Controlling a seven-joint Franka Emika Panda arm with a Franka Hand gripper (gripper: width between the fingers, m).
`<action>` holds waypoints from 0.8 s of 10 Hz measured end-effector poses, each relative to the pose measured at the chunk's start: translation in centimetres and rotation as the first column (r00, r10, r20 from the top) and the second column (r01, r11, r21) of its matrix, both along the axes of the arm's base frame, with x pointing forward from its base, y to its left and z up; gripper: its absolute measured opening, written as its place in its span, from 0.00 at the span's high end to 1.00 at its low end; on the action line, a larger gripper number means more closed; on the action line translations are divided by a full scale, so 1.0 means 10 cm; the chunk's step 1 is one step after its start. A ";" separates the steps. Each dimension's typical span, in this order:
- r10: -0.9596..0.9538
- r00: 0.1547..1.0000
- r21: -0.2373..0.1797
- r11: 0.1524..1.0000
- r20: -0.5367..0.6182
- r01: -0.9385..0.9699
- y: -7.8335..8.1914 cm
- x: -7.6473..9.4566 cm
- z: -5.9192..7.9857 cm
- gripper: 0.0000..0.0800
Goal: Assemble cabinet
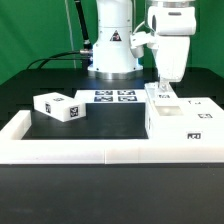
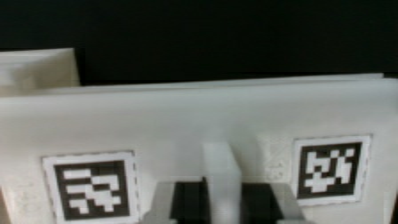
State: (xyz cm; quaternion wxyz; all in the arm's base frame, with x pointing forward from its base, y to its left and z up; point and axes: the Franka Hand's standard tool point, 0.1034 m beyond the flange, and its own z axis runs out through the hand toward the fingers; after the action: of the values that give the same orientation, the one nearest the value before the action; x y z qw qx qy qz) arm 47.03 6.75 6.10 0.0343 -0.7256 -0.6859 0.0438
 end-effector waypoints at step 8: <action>0.005 1.000 0.012 1.000 0.021 -0.005 0.01 0.20 0.00 0.91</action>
Offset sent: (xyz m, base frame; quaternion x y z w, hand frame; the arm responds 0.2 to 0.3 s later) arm 0.0257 0.0150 -0.0132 0.0209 0.0255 -0.0703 0.9970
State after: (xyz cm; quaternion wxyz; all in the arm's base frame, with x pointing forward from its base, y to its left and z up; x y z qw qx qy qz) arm 49.07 6.87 6.12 0.0316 -0.7240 -0.6883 0.0321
